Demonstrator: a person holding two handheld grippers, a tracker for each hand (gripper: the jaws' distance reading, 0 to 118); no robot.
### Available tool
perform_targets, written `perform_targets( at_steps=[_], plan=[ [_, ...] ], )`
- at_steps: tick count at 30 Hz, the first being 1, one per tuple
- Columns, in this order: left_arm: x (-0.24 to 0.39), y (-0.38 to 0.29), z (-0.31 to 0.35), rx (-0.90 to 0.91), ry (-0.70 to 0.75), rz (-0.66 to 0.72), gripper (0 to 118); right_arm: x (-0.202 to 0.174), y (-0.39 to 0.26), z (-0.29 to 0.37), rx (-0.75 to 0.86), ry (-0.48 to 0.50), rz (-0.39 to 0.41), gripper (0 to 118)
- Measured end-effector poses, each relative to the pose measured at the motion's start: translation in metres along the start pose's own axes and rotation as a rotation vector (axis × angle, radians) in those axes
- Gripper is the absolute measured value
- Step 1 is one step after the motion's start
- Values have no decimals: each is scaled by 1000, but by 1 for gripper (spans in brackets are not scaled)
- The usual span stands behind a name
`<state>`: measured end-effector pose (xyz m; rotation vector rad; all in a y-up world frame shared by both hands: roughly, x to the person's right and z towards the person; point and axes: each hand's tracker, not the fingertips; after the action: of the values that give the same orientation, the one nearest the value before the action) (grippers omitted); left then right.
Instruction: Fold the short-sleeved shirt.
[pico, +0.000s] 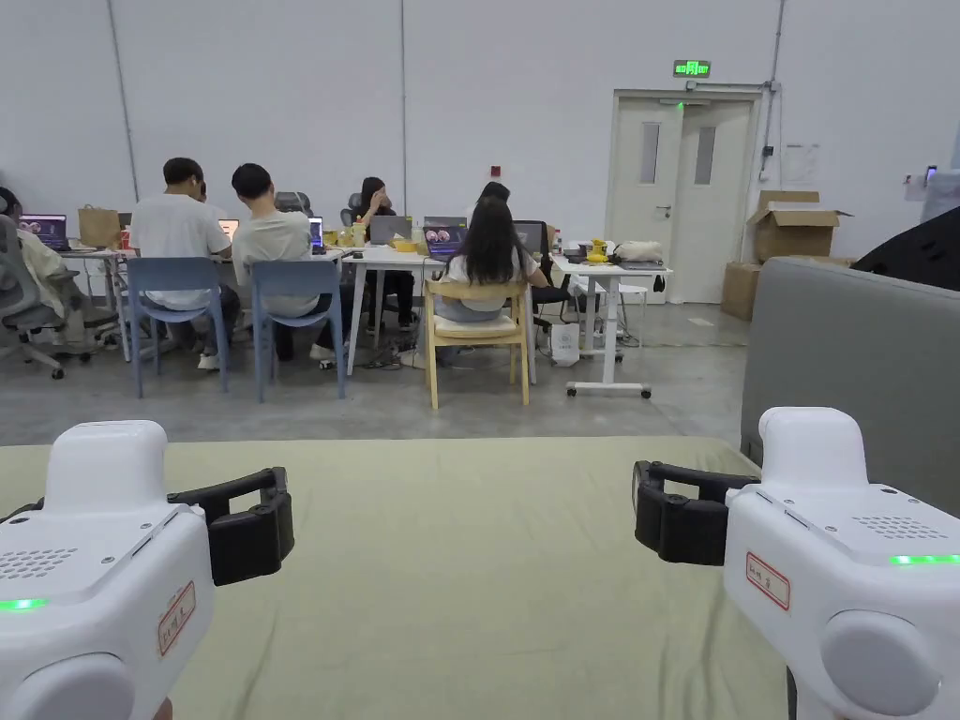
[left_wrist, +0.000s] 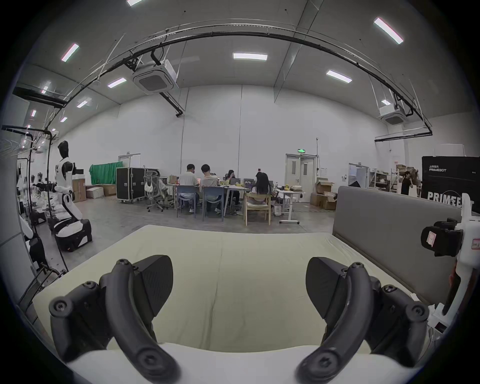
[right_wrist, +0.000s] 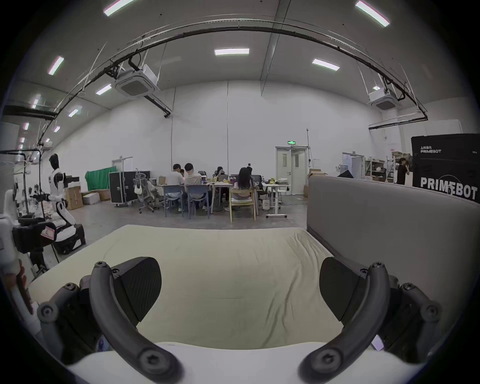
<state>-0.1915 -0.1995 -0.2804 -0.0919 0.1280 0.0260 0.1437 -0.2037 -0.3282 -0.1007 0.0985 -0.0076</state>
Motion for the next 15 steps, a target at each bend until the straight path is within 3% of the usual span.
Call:
perform_targets(
  at_steps=[9,15],
  plan=[
    [-1,1,3,7,12,4,110,-4,-1,-3,19,17,49,118],
    [2,3,3,1,0,5,110,-2,1,-6,13,9,6,118]
  ],
)
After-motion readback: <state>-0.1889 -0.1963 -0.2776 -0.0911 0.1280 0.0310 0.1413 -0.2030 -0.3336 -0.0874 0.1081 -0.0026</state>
